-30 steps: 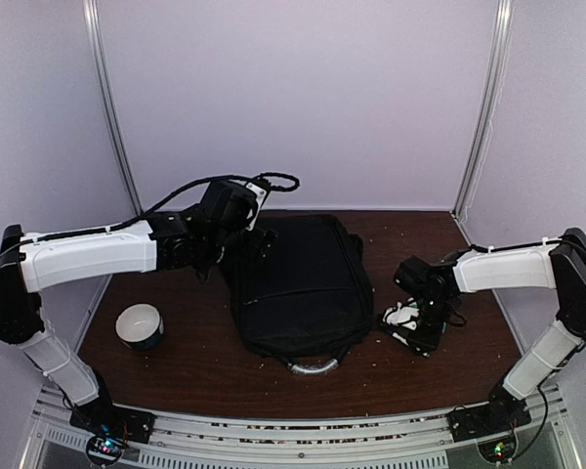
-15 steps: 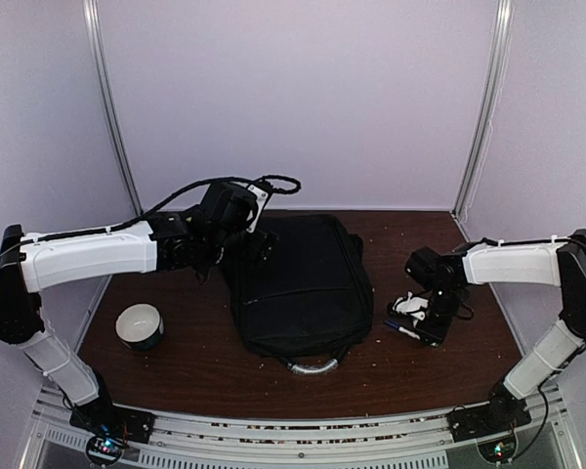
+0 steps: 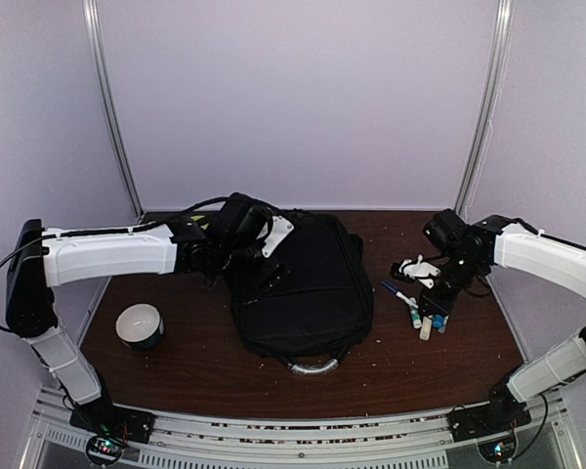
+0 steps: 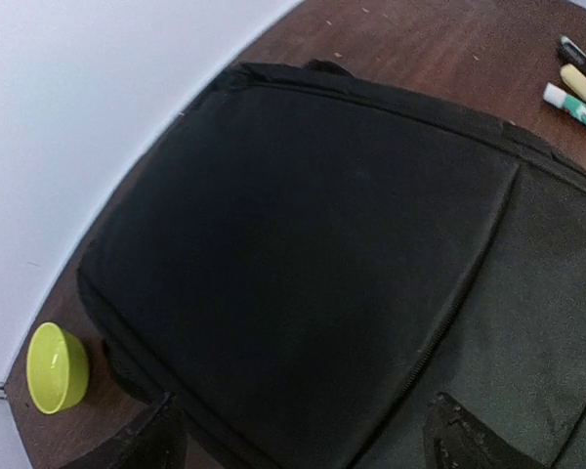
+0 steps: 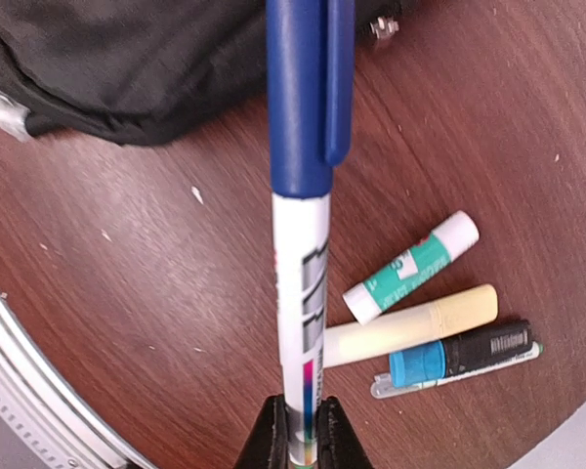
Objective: Pack the student bag
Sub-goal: Open the lower front pocket of the student bag, then place the pen in the lower front pocket of the bag.
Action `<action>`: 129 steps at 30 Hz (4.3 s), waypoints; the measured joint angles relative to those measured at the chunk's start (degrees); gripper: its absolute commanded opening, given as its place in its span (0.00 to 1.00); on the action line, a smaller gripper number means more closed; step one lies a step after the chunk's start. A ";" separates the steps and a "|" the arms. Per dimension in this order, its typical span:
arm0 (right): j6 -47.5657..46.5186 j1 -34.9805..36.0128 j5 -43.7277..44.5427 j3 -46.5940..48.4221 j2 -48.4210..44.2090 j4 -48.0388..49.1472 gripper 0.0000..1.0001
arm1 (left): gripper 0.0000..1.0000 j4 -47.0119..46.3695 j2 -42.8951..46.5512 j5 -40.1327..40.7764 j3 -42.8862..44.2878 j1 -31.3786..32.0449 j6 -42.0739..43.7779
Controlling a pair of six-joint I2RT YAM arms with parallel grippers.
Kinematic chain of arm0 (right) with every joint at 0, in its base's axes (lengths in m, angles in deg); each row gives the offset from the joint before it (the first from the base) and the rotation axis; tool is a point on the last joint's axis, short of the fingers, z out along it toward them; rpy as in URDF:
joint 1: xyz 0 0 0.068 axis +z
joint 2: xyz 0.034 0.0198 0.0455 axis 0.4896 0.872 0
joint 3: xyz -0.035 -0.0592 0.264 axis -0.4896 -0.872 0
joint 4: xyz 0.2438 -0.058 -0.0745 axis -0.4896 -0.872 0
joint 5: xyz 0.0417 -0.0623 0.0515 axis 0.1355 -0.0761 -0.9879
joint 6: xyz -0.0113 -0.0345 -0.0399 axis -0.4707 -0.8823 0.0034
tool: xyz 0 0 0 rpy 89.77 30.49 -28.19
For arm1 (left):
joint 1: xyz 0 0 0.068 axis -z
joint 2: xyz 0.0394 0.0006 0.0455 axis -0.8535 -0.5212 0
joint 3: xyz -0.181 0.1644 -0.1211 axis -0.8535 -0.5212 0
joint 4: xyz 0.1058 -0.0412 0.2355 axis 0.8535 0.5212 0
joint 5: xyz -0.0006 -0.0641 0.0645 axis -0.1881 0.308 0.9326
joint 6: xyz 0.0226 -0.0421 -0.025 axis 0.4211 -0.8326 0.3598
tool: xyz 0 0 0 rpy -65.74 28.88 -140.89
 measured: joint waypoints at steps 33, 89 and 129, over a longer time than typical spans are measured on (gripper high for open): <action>2.56 2.73 -14.14 6.69 6.60 0.11 0.01 | 0.14 4.33 -20.33 0.70 12.81 1.77 16.87; 52.74 3.50 -46.80 22.12 37.48 33.46 0.44 | 0.00 -7.08 -14.78 5.79 4.68 4.22 3.91; -18.82 20.81 -14.29 2.38 9.62 26.99 0.00 | 0.00 -7.13 -8.87 -21.03 0.09 0.59 4.90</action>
